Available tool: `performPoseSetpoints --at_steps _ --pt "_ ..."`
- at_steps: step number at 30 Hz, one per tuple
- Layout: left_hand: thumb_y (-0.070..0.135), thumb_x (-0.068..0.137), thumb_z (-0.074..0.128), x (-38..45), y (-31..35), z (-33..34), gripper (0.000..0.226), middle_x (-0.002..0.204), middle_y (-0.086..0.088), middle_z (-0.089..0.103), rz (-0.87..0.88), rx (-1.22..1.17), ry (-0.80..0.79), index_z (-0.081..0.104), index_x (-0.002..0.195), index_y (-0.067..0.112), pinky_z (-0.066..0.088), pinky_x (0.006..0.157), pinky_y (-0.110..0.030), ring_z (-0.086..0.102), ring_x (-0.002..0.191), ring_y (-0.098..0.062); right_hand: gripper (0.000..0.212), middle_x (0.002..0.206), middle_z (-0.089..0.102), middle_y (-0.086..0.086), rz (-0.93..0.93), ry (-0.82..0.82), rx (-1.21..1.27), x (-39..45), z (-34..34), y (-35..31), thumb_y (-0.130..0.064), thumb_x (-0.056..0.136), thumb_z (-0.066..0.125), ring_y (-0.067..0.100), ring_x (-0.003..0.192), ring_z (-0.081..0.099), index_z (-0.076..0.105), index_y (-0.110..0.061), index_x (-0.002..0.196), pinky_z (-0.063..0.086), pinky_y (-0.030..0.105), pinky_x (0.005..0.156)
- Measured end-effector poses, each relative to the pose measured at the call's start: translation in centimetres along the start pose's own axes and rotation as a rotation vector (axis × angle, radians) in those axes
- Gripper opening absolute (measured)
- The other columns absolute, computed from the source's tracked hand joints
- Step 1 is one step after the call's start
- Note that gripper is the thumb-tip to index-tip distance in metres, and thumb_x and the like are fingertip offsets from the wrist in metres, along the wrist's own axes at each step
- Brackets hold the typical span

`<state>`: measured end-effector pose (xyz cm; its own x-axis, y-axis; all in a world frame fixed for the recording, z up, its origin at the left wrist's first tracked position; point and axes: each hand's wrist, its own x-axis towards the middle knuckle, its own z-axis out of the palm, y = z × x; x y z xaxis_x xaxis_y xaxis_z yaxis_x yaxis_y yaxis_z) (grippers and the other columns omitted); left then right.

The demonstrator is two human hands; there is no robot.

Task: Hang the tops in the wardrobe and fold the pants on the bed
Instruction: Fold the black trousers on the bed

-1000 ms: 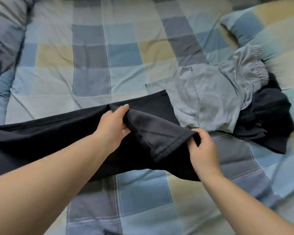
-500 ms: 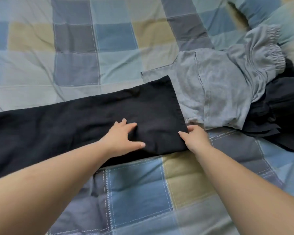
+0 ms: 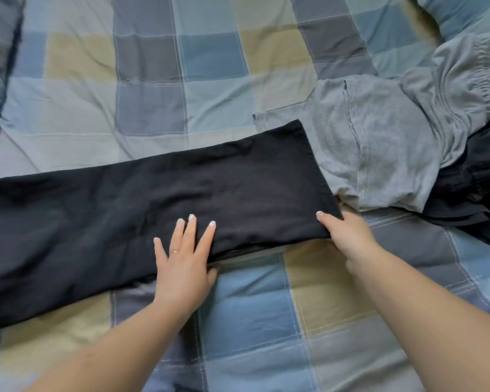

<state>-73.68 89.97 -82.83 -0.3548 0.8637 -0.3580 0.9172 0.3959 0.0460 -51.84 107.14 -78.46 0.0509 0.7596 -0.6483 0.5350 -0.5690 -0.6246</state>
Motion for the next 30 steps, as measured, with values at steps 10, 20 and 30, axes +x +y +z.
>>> performPoseSetpoints --at_steps 10,20,30 --pt "0.026 0.098 0.035 -7.7 3.0 -1.4 0.057 0.160 0.011 0.003 -0.010 -0.216 -0.149 0.013 0.150 0.038 0.003 0.114 -0.058 -0.003 0.148 -0.016 0.024 0.078 0.059 0.007 -0.043 0.295 0.059 -3.9 -4.8 1.5 -0.028 0.083 0.065 0.022 0.071 0.051 0.064 -0.005 0.087 0.039 0.032 0.064" --pt "0.048 0.091 0.055 -5.9 5.7 -10.8 0.040 0.116 0.012 0.065 -0.240 -1.720 -0.139 0.052 0.128 0.033 0.045 0.099 -0.030 0.059 0.108 0.000 0.023 0.083 0.066 -0.015 -0.530 -0.110 -0.122 -14.9 3.4 -3.4 -0.017 0.078 0.069 0.000 0.080 0.061 0.057 -0.036 0.084 0.046 0.017 0.073" --pt "0.001 0.079 0.054 -7.7 -7.8 -17.2 0.058 0.095 0.016 0.070 -0.109 -1.265 -0.092 0.055 0.120 0.042 0.054 0.075 -0.021 0.066 0.089 -0.003 0.019 0.093 0.059 -0.013 -0.911 -0.459 -0.497 -23.2 11.3 -8.3 -0.035 0.086 0.060 0.003 0.083 0.057 0.063 -0.025 0.102 0.049 0.031 0.080"
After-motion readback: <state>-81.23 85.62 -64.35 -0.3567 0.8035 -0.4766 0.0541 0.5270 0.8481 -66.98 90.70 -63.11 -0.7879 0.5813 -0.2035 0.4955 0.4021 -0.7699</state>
